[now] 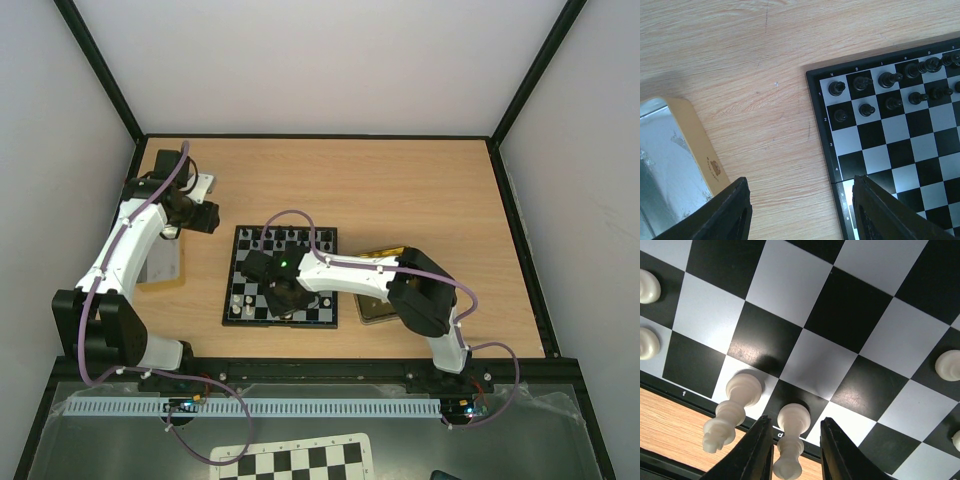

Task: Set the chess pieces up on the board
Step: Place the chess piece on the chessboard, then pick up the chess piece from the storage box.

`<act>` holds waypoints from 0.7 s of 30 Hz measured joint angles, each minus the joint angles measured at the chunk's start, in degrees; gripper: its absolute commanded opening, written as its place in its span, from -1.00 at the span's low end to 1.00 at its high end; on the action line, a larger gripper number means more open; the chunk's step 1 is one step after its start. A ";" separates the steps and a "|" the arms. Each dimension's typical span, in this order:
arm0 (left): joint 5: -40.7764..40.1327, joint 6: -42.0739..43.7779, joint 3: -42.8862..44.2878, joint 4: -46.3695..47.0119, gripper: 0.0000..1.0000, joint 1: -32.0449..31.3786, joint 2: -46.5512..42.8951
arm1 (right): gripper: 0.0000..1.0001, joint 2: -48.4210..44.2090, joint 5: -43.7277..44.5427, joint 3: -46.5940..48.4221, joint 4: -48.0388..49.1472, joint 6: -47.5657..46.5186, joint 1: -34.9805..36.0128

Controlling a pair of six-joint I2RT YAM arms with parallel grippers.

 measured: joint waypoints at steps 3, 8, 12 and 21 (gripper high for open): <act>0.00 0.00 0.00 0.00 0.13 0.00 0.00 | -0.50 0.00 0.09 0.46 0.00 -0.02 -0.35; 0.00 0.00 0.00 0.00 0.13 0.00 0.02 | -0.50 0.00 0.24 0.96 -0.20 -0.02 -0.66; 0.02 0.00 0.00 0.00 0.13 0.00 0.00 | -0.50 0.00 0.42 1.55 -0.26 -0.04 -0.81; 0.02 0.00 0.00 -0.02 0.13 0.00 0.00 | -0.50 0.00 1.64 3.19 -1.25 -0.46 -2.58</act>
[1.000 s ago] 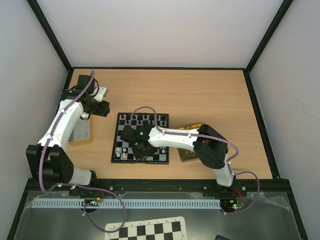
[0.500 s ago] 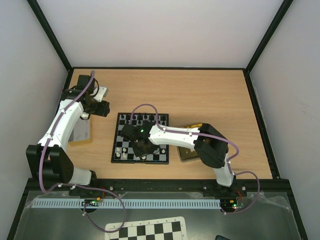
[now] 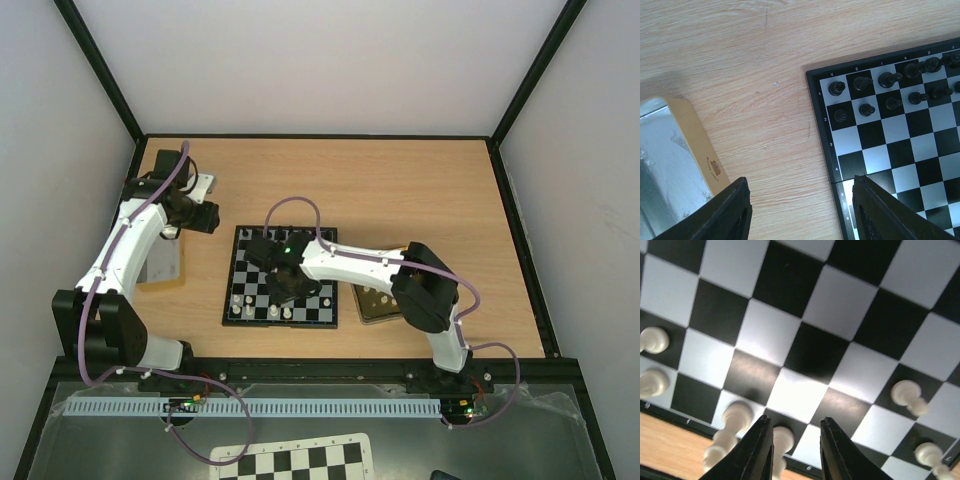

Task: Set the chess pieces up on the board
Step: Pick up the chess piece from the storage box.

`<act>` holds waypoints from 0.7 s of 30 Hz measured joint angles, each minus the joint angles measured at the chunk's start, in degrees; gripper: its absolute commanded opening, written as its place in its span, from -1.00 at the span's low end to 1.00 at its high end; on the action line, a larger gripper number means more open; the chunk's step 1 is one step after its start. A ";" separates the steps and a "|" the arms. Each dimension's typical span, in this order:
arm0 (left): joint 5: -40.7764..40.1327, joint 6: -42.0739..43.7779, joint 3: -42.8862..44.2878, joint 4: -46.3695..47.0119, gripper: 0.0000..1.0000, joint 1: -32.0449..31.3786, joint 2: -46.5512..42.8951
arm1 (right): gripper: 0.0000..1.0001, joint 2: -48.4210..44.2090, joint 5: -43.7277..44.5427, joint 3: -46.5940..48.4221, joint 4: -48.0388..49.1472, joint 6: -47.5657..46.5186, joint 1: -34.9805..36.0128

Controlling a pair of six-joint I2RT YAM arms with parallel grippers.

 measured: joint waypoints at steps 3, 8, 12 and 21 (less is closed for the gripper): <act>0.00 0.00 0.00 0.00 0.13 0.00 0.00 | -0.50 -0.02 0.33 0.02 -0.13 -0.42 -2.01; -0.22 0.02 0.00 0.00 0.13 0.00 0.00 | -0.46 -2.47 2.12 0.00 -0.83 -1.05 -9.22; -0.70 0.22 0.00 -0.02 0.13 0.00 0.00 | -0.42 -10.32 5.25 -2.64 -1.57 -1.01 -17.86; -2.71 1.14 0.00 -0.04 0.13 0.00 0.00 | -0.41 -23.58 9.77 -17.68 -2.62 -1.53 -30.51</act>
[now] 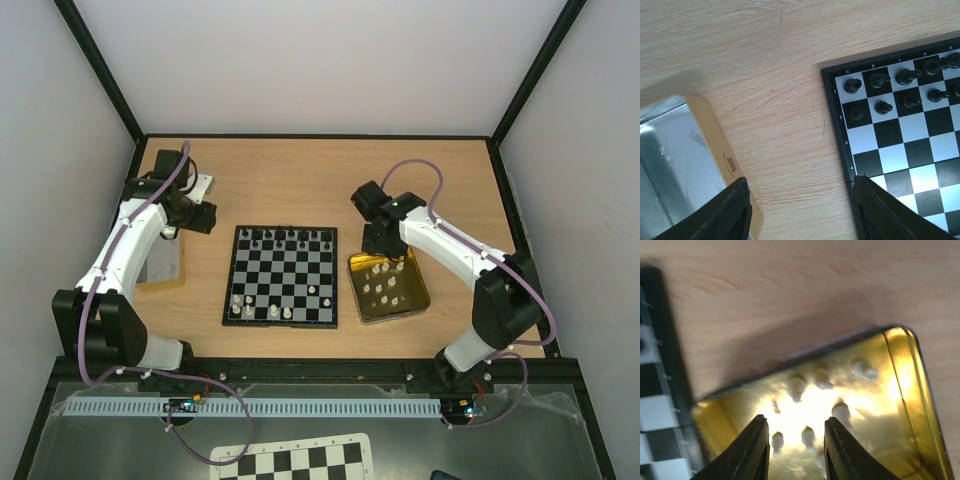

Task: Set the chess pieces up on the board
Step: Pick up the chess piece from the storage box.

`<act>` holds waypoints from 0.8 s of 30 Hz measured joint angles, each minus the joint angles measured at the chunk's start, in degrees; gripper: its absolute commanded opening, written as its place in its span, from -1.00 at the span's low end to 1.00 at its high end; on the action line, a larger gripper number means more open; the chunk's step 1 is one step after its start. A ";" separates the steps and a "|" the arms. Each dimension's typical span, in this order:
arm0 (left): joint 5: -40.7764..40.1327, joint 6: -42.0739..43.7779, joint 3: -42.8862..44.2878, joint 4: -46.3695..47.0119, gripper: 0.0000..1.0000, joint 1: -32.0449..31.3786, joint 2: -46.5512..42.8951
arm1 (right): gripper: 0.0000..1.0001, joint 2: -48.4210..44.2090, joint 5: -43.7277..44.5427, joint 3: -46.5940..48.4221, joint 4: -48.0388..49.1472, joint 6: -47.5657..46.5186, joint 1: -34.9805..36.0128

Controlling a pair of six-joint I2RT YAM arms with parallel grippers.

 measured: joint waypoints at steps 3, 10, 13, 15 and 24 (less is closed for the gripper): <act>-0.81 0.15 0.00 -0.02 0.13 0.00 0.00 | -0.41 -1.40 -0.48 -5.44 0.11 -0.39 -2.23; -1.49 0.37 0.00 -0.22 0.13 0.00 0.00 | -0.42 -3.61 -0.96 -9.62 0.74 -1.68 -5.33; -1.84 0.39 -0.02 -0.22 0.13 0.00 -0.02 | -0.44 -3.87 -1.64 -10.60 1.70 -2.19 -5.33; -2.03 0.42 -0.20 -0.22 0.13 0.00 -0.09 | -0.45 -3.87 -2.23 -11.39 2.43 -2.54 -5.33; -2.75 0.44 -1.07 -0.68 0.13 0.00 -0.15 | -0.49 -3.39 -4.31 -12.22 4.96 -3.91 -5.33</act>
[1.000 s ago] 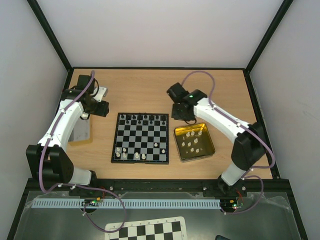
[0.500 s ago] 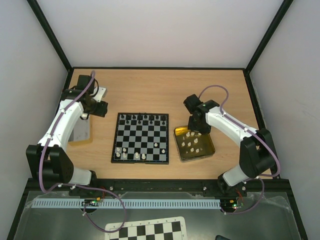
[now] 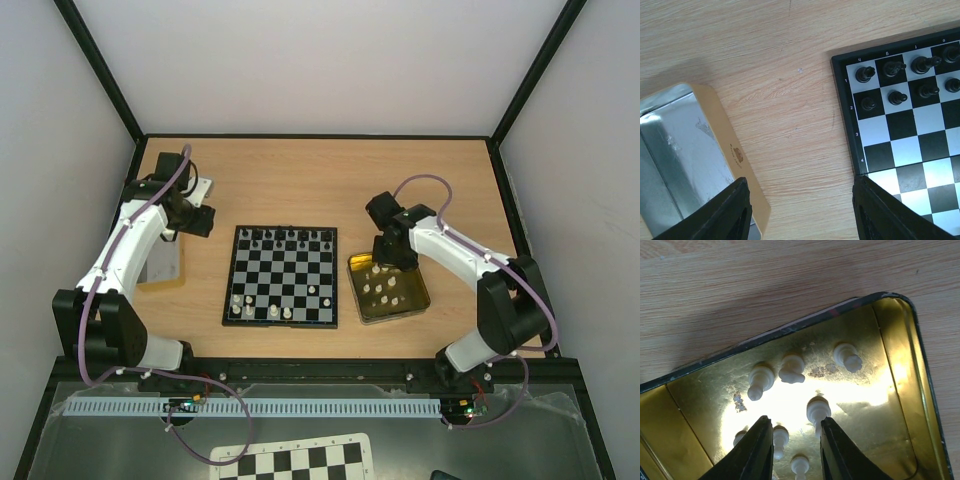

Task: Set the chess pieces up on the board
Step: Pick up the chess piece from the storage box.

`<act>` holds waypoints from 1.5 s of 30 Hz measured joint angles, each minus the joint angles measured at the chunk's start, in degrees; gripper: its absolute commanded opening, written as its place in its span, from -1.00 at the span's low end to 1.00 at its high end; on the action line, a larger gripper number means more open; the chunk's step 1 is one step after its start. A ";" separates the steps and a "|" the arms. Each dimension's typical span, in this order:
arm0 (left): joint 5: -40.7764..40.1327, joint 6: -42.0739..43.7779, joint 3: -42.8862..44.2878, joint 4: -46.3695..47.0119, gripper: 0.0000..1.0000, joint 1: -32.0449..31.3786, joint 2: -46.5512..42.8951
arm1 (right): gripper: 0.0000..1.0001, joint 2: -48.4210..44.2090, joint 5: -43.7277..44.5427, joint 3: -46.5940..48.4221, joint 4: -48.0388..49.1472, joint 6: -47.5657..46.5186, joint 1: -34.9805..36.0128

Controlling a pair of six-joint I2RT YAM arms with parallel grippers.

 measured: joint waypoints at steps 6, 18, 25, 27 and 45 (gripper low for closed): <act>-0.17 -0.02 -0.13 0.00 0.13 0.00 0.00 | -0.48 2.03 -1.64 0.22 1.09 -1.33 0.00; -0.61 -0.11 -0.94 -0.13 0.13 0.00 -0.02 | -0.48 5.57 -4.48 2.12 2.47 -3.13 0.00; -0.66 -0.13 -1.16 -0.15 0.13 0.00 -0.04 | -0.49 7.28 -5.86 2.89 2.78 -4.04 0.00; -0.66 -0.13 -1.16 -0.15 0.13 0.00 -0.04 | -0.50 7.80 -6.38 2.89 2.89 -4.28 0.00; -0.79 -0.13 -1.55 -0.11 0.13 0.00 -0.79 | -0.57 10.12 -6.84 2.89 4.22 -5.51 0.00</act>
